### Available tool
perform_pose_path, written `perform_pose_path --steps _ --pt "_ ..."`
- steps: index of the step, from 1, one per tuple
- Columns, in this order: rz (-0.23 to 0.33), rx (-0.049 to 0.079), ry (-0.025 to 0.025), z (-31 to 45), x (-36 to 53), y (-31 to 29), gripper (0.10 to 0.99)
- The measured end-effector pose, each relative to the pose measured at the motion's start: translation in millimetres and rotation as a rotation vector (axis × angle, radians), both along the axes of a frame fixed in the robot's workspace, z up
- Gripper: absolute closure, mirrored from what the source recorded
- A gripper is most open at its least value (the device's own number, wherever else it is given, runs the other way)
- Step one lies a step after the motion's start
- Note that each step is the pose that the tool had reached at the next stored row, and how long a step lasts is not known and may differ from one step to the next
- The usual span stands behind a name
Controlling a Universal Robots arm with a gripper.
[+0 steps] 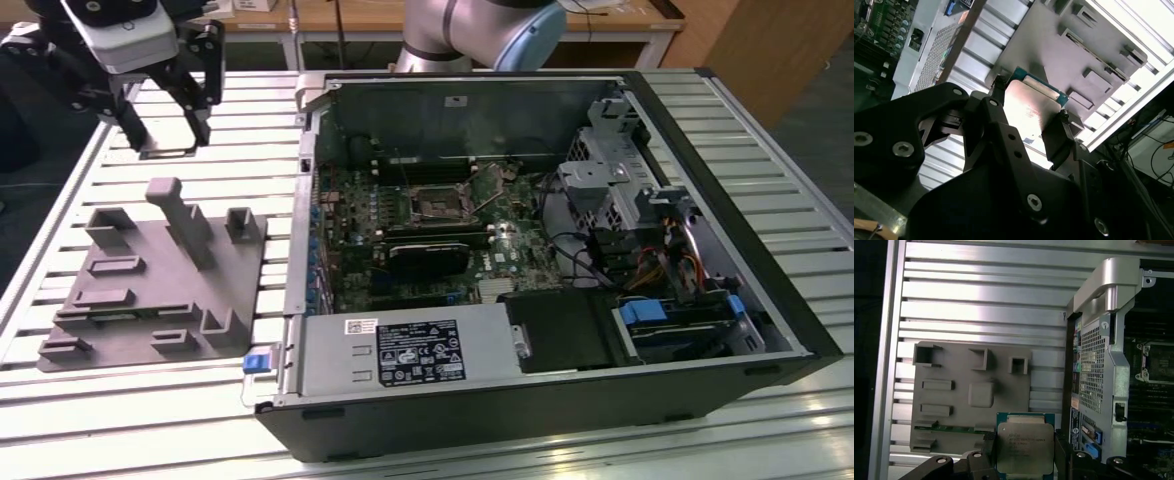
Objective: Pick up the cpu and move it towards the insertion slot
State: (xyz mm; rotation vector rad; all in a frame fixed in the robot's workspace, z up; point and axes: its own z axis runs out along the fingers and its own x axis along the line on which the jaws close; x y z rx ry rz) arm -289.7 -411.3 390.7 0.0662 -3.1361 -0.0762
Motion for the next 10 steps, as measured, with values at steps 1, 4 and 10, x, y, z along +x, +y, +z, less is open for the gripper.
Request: perform_pose_path --steps 1,4,10 --pt "0.0 0.0 0.0 0.0 2.4 0.0 0.541" --pt "0.0 0.0 0.0001 0.0 10.1 0.0 0.541" --pt "0.0 0.0 0.0 0.0 24.6 1.3 0.541"
